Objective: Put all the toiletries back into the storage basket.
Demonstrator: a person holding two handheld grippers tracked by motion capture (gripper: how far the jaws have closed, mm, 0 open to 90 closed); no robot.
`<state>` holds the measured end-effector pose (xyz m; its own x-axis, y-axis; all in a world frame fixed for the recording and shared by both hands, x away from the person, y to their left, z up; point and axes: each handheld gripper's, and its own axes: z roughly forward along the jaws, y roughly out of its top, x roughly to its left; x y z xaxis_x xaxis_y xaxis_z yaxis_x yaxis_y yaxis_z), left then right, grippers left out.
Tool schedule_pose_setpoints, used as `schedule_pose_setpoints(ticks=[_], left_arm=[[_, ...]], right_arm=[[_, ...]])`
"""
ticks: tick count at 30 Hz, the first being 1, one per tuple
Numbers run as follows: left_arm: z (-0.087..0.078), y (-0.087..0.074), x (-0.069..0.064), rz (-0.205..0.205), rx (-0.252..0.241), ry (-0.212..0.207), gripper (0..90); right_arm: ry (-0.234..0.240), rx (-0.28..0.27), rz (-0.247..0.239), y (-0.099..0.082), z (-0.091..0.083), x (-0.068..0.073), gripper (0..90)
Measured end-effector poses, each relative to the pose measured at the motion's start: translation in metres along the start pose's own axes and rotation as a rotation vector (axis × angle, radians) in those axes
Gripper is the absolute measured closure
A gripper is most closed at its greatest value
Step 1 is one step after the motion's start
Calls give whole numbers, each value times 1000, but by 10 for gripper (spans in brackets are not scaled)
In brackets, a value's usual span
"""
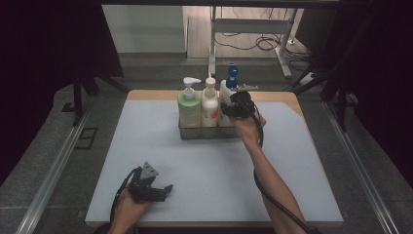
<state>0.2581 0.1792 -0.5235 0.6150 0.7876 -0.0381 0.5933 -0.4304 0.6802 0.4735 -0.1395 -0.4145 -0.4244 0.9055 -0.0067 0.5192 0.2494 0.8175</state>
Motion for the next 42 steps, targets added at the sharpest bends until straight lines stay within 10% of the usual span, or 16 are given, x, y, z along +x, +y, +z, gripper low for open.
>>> schedule_pose_setpoints(ticks=[22, 42], left_arm=[[0, 0, 0, 4, 2, 1, 122], [0, 0, 0, 3, 1, 1, 122]], right_arm=[[67, -15, -28, -12, 0, 1, 325], [141, -15, -57, -21, -45, -14, 392]])
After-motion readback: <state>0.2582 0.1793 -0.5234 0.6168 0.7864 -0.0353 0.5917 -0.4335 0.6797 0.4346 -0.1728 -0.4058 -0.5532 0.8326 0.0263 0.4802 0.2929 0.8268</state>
